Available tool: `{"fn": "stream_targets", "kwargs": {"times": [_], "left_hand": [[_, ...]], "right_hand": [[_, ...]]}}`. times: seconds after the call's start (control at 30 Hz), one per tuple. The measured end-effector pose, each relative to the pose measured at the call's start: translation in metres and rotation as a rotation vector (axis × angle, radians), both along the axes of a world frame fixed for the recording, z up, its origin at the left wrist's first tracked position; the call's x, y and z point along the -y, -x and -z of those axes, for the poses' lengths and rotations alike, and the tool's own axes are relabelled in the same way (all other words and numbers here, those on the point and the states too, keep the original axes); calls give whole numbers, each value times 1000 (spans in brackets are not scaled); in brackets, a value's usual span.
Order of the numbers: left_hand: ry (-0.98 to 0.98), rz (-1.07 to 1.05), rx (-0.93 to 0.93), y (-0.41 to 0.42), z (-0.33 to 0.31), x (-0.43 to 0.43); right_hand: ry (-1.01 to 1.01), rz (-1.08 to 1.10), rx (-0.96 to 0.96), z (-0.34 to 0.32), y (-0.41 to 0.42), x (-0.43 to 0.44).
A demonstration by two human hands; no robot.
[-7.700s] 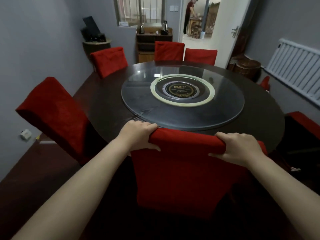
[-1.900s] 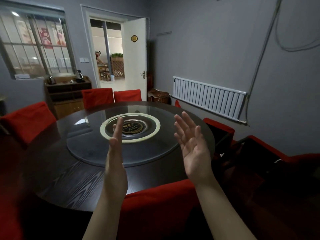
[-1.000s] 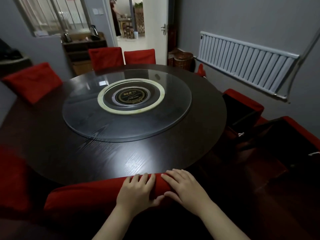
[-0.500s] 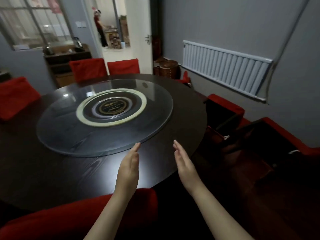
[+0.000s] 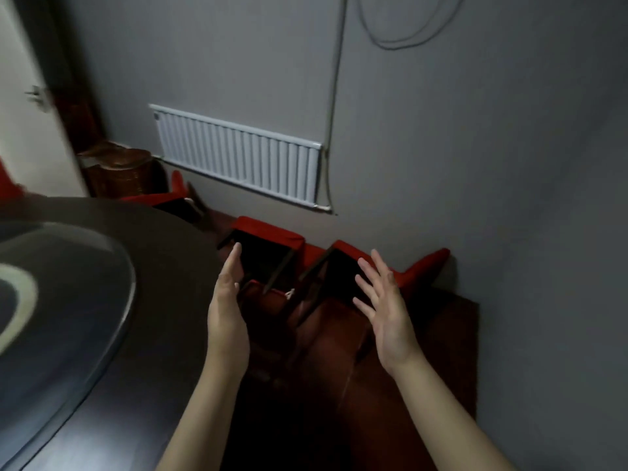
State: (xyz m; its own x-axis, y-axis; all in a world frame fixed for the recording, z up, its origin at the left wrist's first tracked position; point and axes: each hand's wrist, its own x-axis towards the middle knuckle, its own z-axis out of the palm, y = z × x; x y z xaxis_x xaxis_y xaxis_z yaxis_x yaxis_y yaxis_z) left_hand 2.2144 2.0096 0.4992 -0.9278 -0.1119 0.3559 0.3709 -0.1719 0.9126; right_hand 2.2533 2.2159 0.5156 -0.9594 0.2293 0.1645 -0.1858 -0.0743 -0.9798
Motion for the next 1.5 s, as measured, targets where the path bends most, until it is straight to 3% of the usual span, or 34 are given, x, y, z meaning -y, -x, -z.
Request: {"fn": "stream_targets", "kwargs": {"times": [0.27, 0.47, 0.77, 1.3, 1.5], "left_hand": [[56, 297, 93, 92, 13, -136], [132, 425, 96, 145, 29, -248], [241, 459, 104, 226, 32, -430], [212, 477, 206, 428, 62, -651], [296, 557, 266, 503, 79, -728]], "right_hand": [[95, 324, -28, 17, 42, -131], [140, 449, -7, 38, 74, -245], [165, 432, 0, 38, 164, -428], [203, 422, 131, 63, 381, -636], [227, 420, 164, 87, 453, -710]]}}
